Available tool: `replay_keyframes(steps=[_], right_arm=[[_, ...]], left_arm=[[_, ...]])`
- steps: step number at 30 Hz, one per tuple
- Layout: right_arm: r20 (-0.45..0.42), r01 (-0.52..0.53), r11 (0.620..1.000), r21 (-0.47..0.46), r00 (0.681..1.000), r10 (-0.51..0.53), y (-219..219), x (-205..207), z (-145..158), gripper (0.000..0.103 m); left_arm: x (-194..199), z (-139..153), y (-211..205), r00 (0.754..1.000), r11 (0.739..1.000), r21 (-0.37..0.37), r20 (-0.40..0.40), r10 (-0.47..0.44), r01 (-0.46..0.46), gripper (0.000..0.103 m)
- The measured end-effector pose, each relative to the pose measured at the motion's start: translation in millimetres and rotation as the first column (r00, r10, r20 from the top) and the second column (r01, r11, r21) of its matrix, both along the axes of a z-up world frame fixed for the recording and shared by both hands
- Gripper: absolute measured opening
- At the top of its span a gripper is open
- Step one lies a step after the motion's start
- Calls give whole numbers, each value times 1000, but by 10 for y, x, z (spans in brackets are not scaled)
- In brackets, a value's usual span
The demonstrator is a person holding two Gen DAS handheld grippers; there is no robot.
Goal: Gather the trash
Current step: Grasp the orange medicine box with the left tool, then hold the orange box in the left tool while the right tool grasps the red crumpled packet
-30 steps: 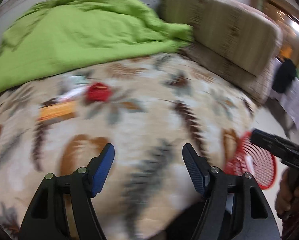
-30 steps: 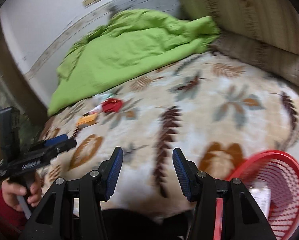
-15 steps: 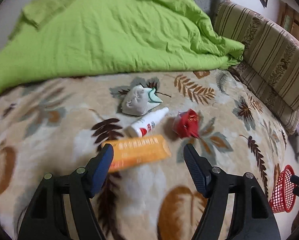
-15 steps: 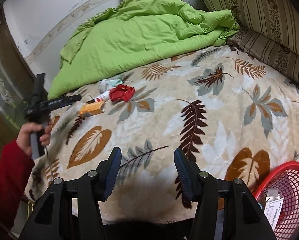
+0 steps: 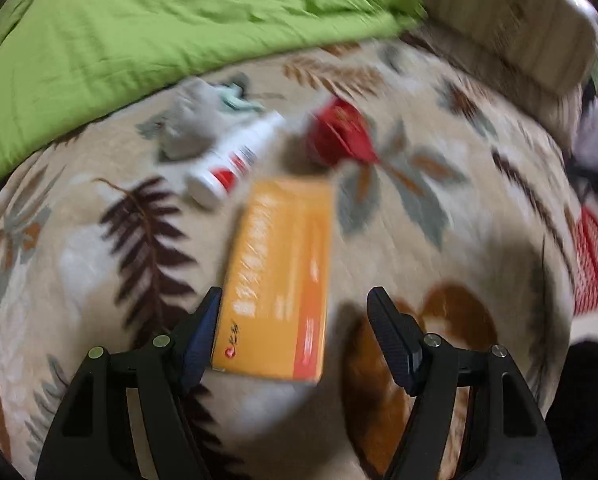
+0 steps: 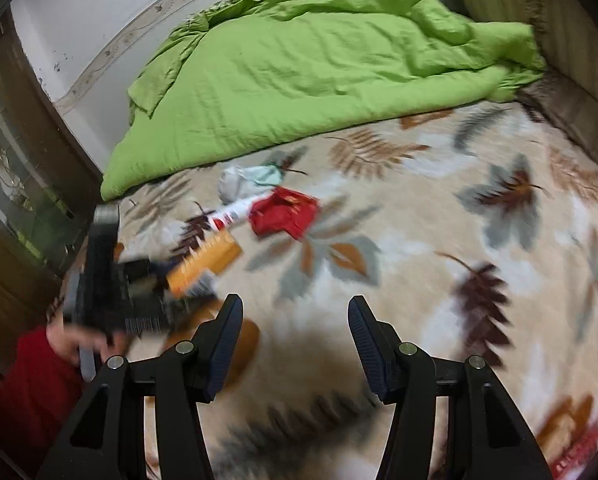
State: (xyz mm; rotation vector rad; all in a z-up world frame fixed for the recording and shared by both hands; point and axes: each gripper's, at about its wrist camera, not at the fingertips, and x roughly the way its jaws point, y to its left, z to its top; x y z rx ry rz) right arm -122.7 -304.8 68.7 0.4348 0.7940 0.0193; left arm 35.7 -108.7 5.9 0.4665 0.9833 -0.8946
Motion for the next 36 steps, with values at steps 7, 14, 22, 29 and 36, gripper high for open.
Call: replay_keyframes(steps=[7,14,22,29,36], right_arm=[[-15,24,999,42,1000,-24,92,524,-58,59],[-66,43,999,18,997,-42,113,1003,-190,59],[-112,15,992,-128,993,-30,505,1640,-391,59],[-124,46,970,-238,989,-77,499,1608,-568,19],[14,43,987,-156,999,-41,447,792,-228,18]], left_arm=[[161,-31,-105,991,991,-25,-1,132,-132,71],[117,8,-25,957,957,-76,63,284,-279,50],[-160,313,600,864,854,-211,74,499,-475,50],[-338,376,779,838,820,-245,55,544,-517,50],[-655,568,611,866,846,-286,94,492,-450,50]])
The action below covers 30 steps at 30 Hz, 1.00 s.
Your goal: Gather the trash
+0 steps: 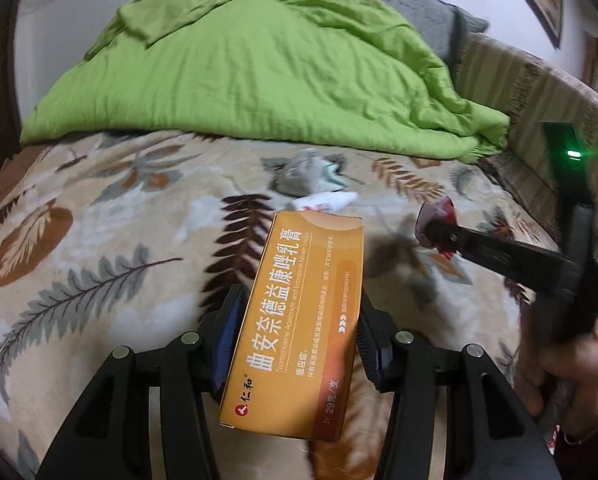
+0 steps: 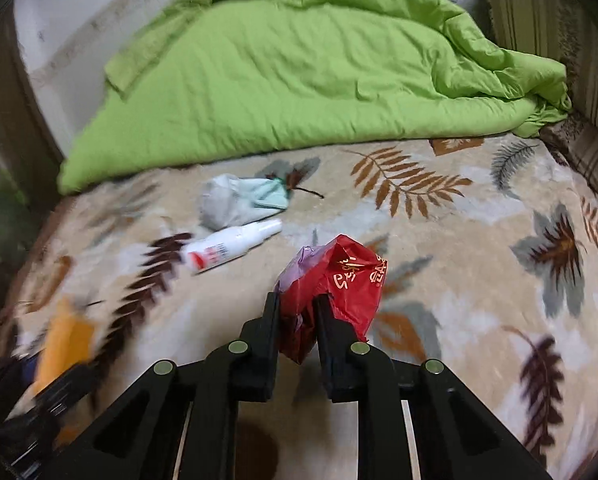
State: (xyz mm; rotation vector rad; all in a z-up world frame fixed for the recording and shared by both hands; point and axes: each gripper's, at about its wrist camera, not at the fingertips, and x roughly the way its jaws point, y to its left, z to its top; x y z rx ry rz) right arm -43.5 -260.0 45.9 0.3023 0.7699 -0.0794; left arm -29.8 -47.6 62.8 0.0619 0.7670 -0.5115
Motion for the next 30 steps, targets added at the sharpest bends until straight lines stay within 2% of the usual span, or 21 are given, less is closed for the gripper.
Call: replay_keyframes(steps=[5,11,17,21,26,30], right_arm=[[63,16,1000,16,998,-17,32,-641,138,18],[79,52,999,4,996,-52,57,-1182,81,18],[87,113,992,57,989,-117,-174,-1363,75,18],[114,124,992,33,985,-127,-192,-1451,121,18],[122,126,992,4,985,-125,-162,-1469,140,18],[115,113,994,-7,987,-111,-110,-1459,112,18]], left_arm=[[-273,203,-144,998,999,-23,39,-40,41,50],[-662,491,-333,991,994,-48,98,-88,93,50],[-1018,788,-473,977,988,-121,198,-74,100,51],[-1109,946,-552,972,986,-132,224,-73,104,51],[-1168,916,-530,972,990,-100,224,-76,101,51],[-1128,630,-388,982,997,-48,178,-55,65,51]])
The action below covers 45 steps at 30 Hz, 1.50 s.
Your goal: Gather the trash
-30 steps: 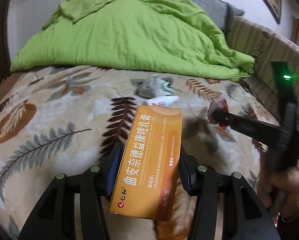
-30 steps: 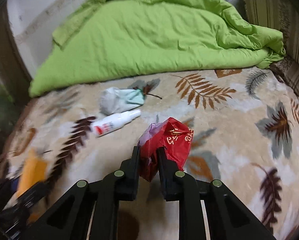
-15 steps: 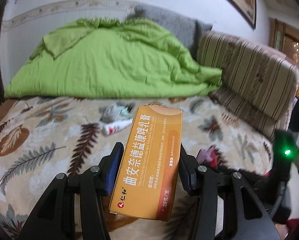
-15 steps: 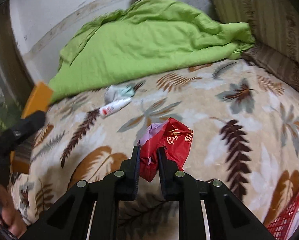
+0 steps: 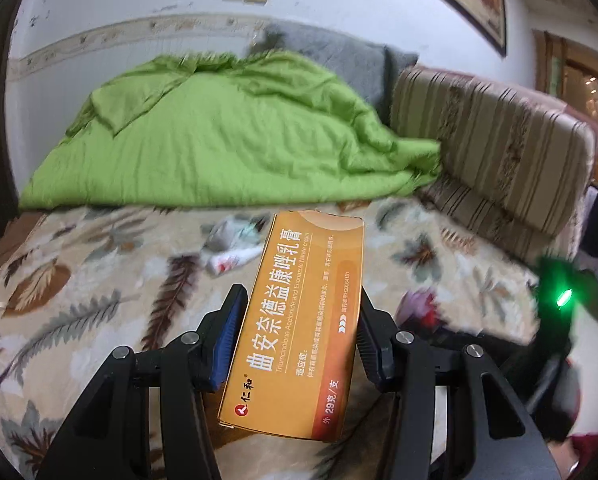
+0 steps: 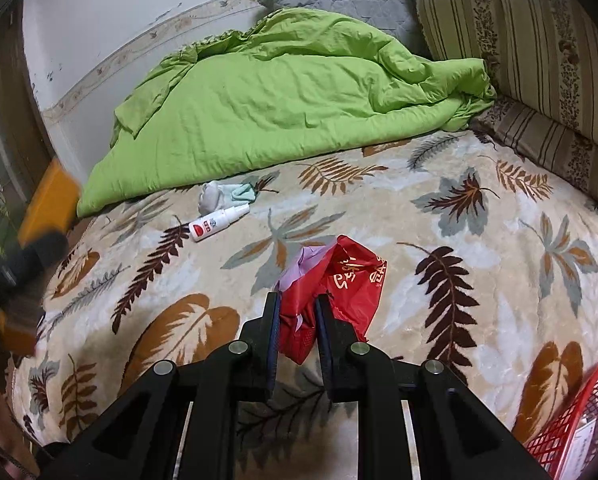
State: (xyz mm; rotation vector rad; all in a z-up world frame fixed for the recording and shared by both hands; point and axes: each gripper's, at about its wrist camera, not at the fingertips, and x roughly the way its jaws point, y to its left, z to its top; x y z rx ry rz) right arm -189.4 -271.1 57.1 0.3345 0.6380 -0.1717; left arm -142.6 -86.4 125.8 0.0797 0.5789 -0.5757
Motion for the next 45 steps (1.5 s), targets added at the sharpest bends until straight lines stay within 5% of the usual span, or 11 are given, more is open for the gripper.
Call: replay_keyframes(steps=[12,23,45], right_arm=[[-50,-41,998,-37,998,40,168,169,-105,18],[-82,-60,998,-24,995,58,204,289,-182,18],[-54,-50,999,21,997,51,122,226,-154,19]], left_arm=[[461,-919,182,979,994,59,-178,101,-92,51],[482,-966,125,979,997,50,-190,75,-66,51],[378,-1011,-25,991,987,152,-114,67,-49,51]])
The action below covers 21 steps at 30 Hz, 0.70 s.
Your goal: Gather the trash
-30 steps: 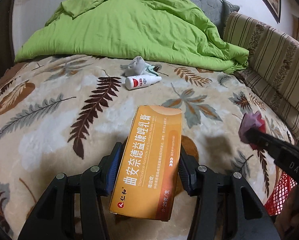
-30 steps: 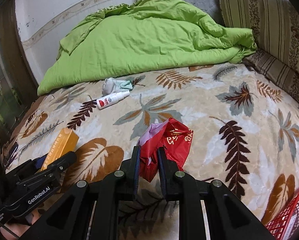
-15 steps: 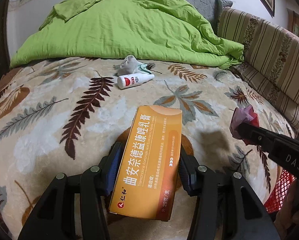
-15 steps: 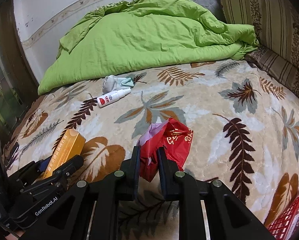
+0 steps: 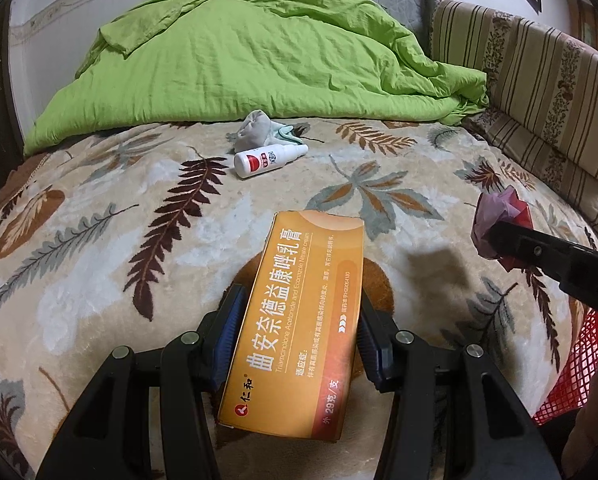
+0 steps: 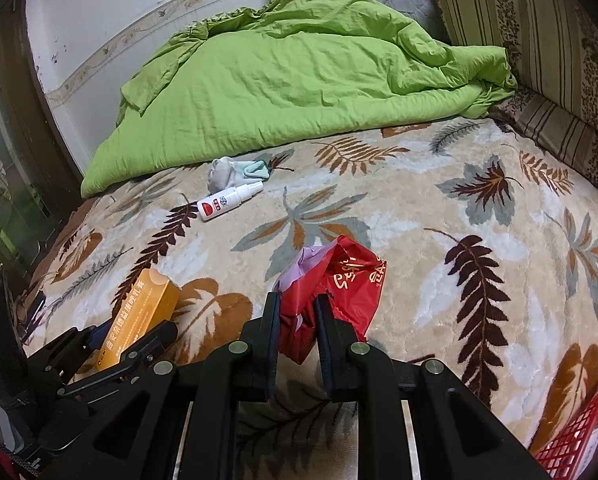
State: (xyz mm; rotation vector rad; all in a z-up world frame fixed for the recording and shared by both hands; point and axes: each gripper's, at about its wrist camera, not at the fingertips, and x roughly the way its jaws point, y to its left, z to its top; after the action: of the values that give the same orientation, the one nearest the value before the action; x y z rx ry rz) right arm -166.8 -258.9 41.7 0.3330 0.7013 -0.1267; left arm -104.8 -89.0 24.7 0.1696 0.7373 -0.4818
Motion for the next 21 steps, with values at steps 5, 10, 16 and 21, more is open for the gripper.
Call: replay_keyframes(steps=[5,10,16,21], right_arm=[[-7,1,1000,14,1000,-1,-20,19,-19,19],[-13,0,1000,11,1000,0,-4,37,-32,19],[-16,9,1000,18,1000,-9,-32,28,-43,19],[-18,19,1000,21,1000,-18,-52,16,-48,19]], left_arm=[[7,-12,-26,1000,1000,19,5,-6,5,51],[-2,6,-22,1000,1000,25,18,-8,7,51],[-2,26,-6,1000,1000,22,25,-4,4,51],[-13,49,-6,999,1000,24,34,-5,4,51]])
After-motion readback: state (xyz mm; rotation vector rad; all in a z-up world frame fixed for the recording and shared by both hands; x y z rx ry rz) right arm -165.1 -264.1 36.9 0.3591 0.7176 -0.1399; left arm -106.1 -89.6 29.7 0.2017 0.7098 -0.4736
